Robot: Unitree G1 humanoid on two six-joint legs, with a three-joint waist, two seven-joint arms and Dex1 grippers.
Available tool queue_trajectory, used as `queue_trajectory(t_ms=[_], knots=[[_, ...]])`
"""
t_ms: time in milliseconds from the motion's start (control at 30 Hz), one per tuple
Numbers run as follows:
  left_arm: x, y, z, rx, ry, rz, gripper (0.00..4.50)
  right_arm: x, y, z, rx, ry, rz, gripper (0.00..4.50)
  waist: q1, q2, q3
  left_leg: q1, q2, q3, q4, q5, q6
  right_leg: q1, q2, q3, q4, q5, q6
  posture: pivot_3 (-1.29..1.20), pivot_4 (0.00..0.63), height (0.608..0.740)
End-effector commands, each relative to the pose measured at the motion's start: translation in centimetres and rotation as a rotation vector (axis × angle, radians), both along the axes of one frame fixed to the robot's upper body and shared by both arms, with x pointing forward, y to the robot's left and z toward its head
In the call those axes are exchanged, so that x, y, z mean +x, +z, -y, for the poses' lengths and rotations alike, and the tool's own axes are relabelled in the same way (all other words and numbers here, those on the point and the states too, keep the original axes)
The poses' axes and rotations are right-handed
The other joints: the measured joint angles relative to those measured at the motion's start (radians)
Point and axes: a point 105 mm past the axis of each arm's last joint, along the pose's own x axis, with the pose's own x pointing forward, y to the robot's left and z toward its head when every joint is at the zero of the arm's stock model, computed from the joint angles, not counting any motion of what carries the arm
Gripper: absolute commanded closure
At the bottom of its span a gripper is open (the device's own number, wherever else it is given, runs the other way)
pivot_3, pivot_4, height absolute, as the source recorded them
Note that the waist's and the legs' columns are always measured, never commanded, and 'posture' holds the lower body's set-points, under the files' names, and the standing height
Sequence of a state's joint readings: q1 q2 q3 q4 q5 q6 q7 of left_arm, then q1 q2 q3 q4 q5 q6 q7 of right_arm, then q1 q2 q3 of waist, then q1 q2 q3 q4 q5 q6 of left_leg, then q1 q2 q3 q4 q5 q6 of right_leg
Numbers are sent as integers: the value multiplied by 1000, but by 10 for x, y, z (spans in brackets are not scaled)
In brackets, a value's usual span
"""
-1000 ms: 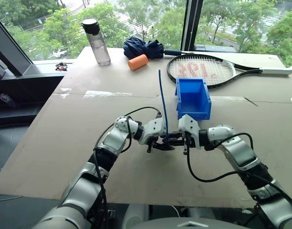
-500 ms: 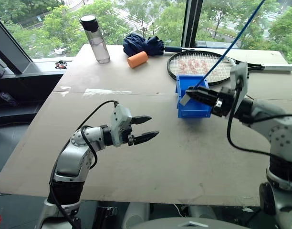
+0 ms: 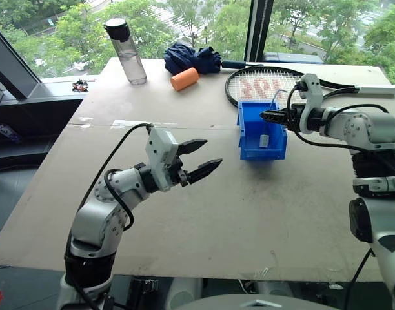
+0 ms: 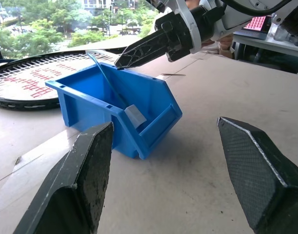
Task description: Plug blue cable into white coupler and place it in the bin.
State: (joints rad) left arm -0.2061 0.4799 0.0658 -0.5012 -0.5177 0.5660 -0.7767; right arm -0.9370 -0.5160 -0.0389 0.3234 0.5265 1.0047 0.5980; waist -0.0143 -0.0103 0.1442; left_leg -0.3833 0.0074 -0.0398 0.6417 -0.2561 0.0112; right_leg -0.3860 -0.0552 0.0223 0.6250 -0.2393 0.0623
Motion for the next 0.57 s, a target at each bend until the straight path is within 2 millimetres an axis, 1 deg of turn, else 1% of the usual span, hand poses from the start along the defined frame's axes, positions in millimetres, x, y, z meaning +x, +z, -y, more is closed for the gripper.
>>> queue_trajectory(t_ms=[33,67,100,133,167,200,267,300,333,400,467,567], knots=[[-11,2,-3,23,-6,0,1036,-58,41,7,2,197,319,48,10,-1,0,0,0,-1,0,0,0,0,0,-2,-1,0,0,0,150,740],[-13,1,-5,35,-2,-7,1036,-75,43,11,8,230,361,48,20,-2,-1,-1,0,-2,0,0,0,1,0,-2,-2,0,0,0,150,740],[-15,0,-7,28,1,-21,1036,-89,38,19,-11,228,385,48,27,-3,-1,-2,0,-5,-1,0,0,1,0,-4,-3,0,1,0,150,740],[-18,0,-8,21,0,-35,1036,-99,33,27,-66,213,430,48,27,-3,0,-3,0,-8,-1,0,0,1,0,-4,-4,-1,1,0,150,740],[-21,-1,-9,21,-2,-47,1036,-110,28,34,-69,211,449,48,28,-3,0,-2,0,-8,-1,0,0,1,-1,-3,-4,-1,1,0,150,740],[-25,-3,-12,26,-1,-67,1036,-124,16,47,-123,199,474,48,28,-4,0,-2,0,-8,-1,0,0,1,-1,-3,-4,-1,1,0,150,740],[-33,-10,-20,49,2,-107,1036,-151,-1,70,-192,182,515,48,28,-4,1,0,0,-8,-1,0,0,4,-1,-3,-4,-1,1,0,150,740],[-37,-13,-24,59,5,-128,1036,-161,-10,82,-231,151,500,48,26,-4,1,3,0,-7,-1,0,0,7,-1,-3,-4,-2,0,0,150,740],[-41,-16,-29,70,11,-148,1036,-172,-15,93,-251,122,497,48,24,-2,2,4,1,-7,-1,0,0,7,-1,-2,-4,-4,-1,0,150,740],[-47,-21,-40,92,30,-185,1036,-192,-24,114,-303,64,485,48,18,-1,2,5,2,-3,0,0,0,7,0,1,-3,-5,0,0,150,740],[-53,-26,-50,124,45,-207,1036,-210,-33,130,-360,33,457,48,12,-2,2,7,4,0,0,0,0,7,1,2,-3,-6,1,0,150,740],[-56,-30,-59,152,48,-236,1036,-230,-47,150,-420,-23,410,48,10,-2,2,7,8,4,0,0,0,7,1,3,-3,-7,1,0,150,740]])
